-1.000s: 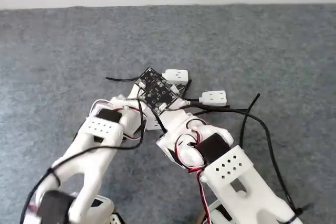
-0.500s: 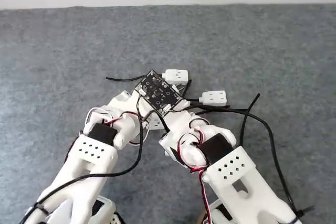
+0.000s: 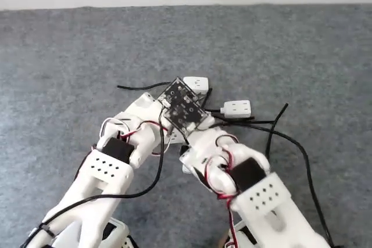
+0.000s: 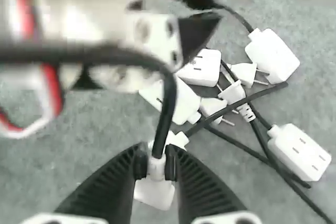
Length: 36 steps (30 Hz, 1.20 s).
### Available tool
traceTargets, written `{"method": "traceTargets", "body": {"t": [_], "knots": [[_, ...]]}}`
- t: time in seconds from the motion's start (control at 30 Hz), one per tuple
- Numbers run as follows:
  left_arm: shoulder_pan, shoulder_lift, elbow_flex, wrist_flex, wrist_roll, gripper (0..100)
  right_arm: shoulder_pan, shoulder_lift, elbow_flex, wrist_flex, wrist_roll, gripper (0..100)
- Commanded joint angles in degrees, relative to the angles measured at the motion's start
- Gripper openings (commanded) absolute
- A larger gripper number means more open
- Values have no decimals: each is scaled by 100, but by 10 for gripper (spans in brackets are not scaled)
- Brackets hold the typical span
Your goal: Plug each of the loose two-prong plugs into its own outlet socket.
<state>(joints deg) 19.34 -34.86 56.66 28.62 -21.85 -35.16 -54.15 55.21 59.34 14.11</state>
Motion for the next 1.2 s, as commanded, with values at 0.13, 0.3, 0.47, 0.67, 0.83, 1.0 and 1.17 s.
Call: {"method": "traceTargets", "body": {"t": [0.13, 0.3, 0.47, 0.67, 0.83, 1.0, 1.17], "knots": [[-26, -158, 136, -1116, 1653, 13, 31, -602, 211, 31, 88, 8], [-26, -149, 673, -1978, 2796, 13, -171, -664, 255, 31, 44, 8], [-26, -167, 1086, -2875, 3736, 13, -321, -664, 290, 22, 44, 8], [202, -220, 1385, -3640, 3886, 13, -303, -655, 343, -22, 88, 8], [237, -220, 1376, -3727, 3895, 13, -303, -655, 343, -22, 105, 8], [237, -220, 1385, -3719, 3895, 13, -303, -655, 352, -22, 281, 8], [246, -220, 1376, -3745, 3895, 13, -295, -673, 413, -40, 290, 8]]}}
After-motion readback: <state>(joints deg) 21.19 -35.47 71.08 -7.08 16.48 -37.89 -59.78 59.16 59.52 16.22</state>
